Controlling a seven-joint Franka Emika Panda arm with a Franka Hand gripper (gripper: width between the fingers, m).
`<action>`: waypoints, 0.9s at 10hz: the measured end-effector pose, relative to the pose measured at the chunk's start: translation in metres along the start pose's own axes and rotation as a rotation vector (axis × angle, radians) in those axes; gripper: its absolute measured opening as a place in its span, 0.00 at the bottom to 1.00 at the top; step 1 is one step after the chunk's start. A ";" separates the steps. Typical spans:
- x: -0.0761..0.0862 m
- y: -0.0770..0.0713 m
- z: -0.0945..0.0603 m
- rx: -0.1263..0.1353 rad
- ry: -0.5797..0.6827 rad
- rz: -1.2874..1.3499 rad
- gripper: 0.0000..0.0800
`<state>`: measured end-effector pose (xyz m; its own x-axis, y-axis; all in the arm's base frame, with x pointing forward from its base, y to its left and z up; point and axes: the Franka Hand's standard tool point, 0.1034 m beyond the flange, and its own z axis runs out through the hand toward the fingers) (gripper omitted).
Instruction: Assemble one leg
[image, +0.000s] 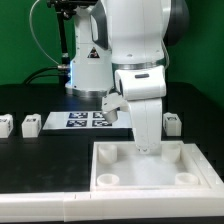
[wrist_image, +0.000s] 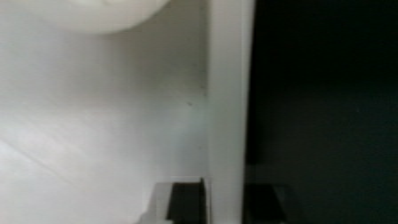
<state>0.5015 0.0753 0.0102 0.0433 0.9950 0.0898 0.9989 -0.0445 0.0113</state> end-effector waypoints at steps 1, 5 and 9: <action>0.000 0.000 0.000 0.000 0.000 0.000 0.23; -0.001 0.000 0.000 0.001 0.000 0.002 0.77; -0.001 0.000 0.000 0.001 0.000 0.003 0.81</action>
Offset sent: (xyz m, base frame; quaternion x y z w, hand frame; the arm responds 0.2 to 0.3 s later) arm 0.0000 0.0000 0.0000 0.0000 0.0000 0.0000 1.0000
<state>0.5010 0.0739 0.0096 0.0461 0.9949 0.0896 0.9988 -0.0471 0.0098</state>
